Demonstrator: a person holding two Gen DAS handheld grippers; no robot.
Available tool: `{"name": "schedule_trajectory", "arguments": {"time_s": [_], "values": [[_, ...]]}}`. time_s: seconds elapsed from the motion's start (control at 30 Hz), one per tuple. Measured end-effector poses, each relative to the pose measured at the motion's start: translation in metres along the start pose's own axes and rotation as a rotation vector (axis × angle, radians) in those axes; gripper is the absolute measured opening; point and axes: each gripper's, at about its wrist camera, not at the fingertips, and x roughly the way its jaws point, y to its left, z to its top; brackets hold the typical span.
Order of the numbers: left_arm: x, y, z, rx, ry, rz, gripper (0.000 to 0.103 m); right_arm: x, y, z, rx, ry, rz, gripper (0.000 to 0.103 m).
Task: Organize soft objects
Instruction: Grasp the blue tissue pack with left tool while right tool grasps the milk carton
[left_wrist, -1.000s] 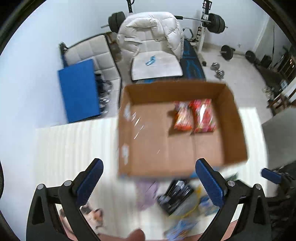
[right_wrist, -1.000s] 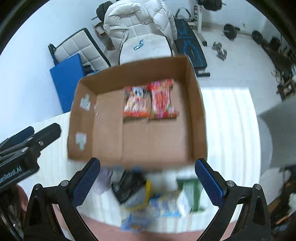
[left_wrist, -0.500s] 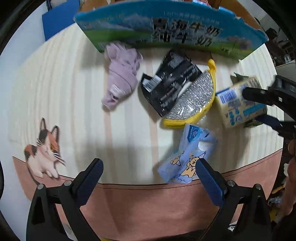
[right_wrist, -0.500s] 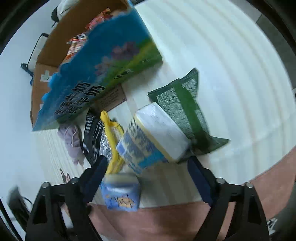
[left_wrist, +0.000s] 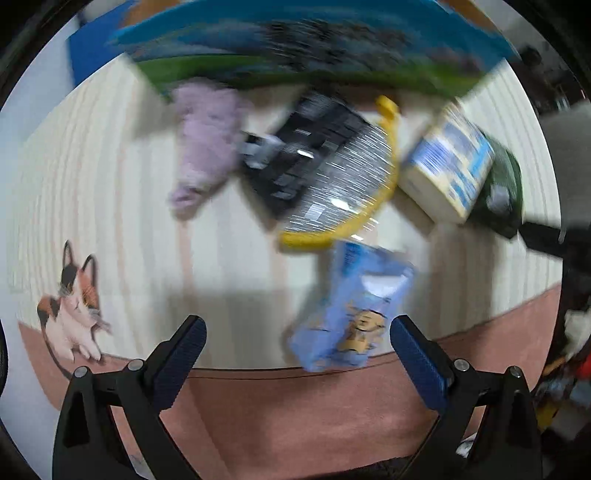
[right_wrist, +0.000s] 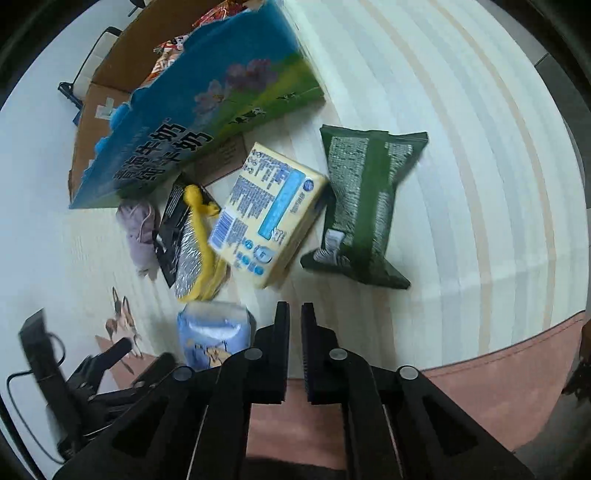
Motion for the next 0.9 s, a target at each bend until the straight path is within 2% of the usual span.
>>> {"name": "schedule_trajectory", "arguments": {"time_s": [0.03, 0.07, 0.17, 0.27, 0.3, 0.37, 0.43, 0.47, 0.57, 0.7, 0.77, 0.9], "values": [[0.005, -0.014, -0.001, 0.044, 0.004, 0.022, 0.102, -0.002, -0.003, -0.001, 0.016, -0.002, 0.011, 0.043], [0.01, -0.026, -0.002, 0.079, 0.006, 0.043, 0.102, -0.003, -0.005, 0.0, 0.036, -0.002, 0.03, 0.056], [0.031, -0.057, -0.004, 0.185, 0.017, 0.135, 0.102, -0.003, -0.006, 0.001, 0.066, -0.003, 0.041, 0.059], [0.052, -0.071, -0.005, 0.226, 0.023, 0.194, 0.101, -0.003, -0.001, 0.004, 0.07, -0.004, 0.042, 0.06], [0.056, -0.071, -0.005, 0.226, 0.022, 0.207, 0.086, -0.004, 0.001, 0.005, 0.069, -0.003, 0.039, 0.06], [0.056, -0.066, -0.005, 0.188, 0.005, 0.172, 0.074, -0.001, 0.01, 0.011, 0.073, -0.006, 0.035, 0.06], [0.052, -0.055, -0.006, 0.135, 0.009, 0.145, 0.055, 0.002, 0.017, 0.017, 0.083, -0.001, 0.032, 0.06], [0.052, -0.048, -0.006, 0.108, 0.017, 0.134, 0.052, 0.007, 0.023, 0.022, 0.089, 0.008, 0.033, 0.06], [0.053, -0.02, -0.008, -0.012, 0.051, 0.065, 0.052, 0.023, 0.038, 0.035, 0.106, 0.03, 0.01, 0.06], [0.056, 0.008, -0.009, -0.135, 0.089, -0.039, 0.052, 0.042, 0.046, 0.053, 0.148, 0.041, -0.067, 0.06], [0.055, 0.011, -0.009, -0.16, 0.094, -0.058, 0.052, 0.047, 0.048, 0.061, 0.173, 0.037, -0.09, 0.077], [0.053, 0.024, -0.01, -0.187, 0.103, -0.094, 0.054, 0.049, 0.063, 0.075, 0.146, 0.023, -0.16, 0.079]]}}
